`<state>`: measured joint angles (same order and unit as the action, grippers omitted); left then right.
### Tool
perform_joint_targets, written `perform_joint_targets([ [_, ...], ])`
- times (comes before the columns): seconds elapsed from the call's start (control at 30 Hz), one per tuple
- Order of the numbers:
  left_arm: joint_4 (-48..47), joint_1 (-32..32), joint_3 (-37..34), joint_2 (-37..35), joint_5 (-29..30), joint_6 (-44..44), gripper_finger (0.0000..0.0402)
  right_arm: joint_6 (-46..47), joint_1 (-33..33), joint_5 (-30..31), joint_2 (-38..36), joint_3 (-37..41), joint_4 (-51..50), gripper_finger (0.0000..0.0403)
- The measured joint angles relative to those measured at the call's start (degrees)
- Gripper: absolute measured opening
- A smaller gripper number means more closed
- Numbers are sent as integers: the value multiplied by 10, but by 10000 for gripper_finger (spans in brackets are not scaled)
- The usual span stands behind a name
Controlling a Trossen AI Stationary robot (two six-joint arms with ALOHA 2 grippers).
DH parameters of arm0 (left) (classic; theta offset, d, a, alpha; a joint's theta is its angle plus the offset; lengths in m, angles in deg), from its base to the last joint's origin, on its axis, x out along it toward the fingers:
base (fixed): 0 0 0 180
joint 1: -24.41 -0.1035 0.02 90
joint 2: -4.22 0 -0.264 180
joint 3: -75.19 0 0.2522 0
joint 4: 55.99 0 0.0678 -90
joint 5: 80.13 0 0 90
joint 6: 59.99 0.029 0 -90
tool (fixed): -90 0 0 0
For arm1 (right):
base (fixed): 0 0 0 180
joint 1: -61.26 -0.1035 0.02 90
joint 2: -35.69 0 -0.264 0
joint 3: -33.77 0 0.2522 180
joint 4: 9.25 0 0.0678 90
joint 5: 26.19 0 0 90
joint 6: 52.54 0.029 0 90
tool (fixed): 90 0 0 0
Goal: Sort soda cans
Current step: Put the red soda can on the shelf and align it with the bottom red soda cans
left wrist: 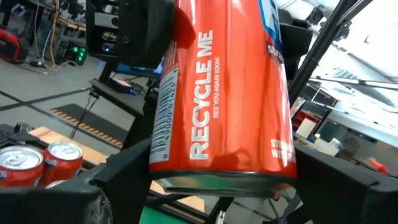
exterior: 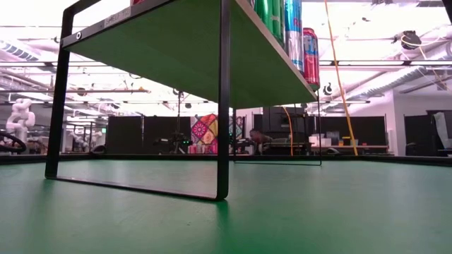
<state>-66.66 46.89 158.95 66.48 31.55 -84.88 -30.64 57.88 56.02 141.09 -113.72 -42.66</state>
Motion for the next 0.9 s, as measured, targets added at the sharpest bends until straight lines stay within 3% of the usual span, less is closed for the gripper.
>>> perform_joint_targets([
  [0.27,16,0,0,0,-9,16,285,4,0,2,0,-1,-1,295],
  [0.57,22,0,0,0,-1,36,285,45,-1,31,0,-1,0,321],
  [0.73,26,3,11,0,47,114,286,130,-2,65,0,-1,-5,354],
  [0.9,28,13,32,0,130,270,287,155,-11,142,-1,-1,0,360],
])
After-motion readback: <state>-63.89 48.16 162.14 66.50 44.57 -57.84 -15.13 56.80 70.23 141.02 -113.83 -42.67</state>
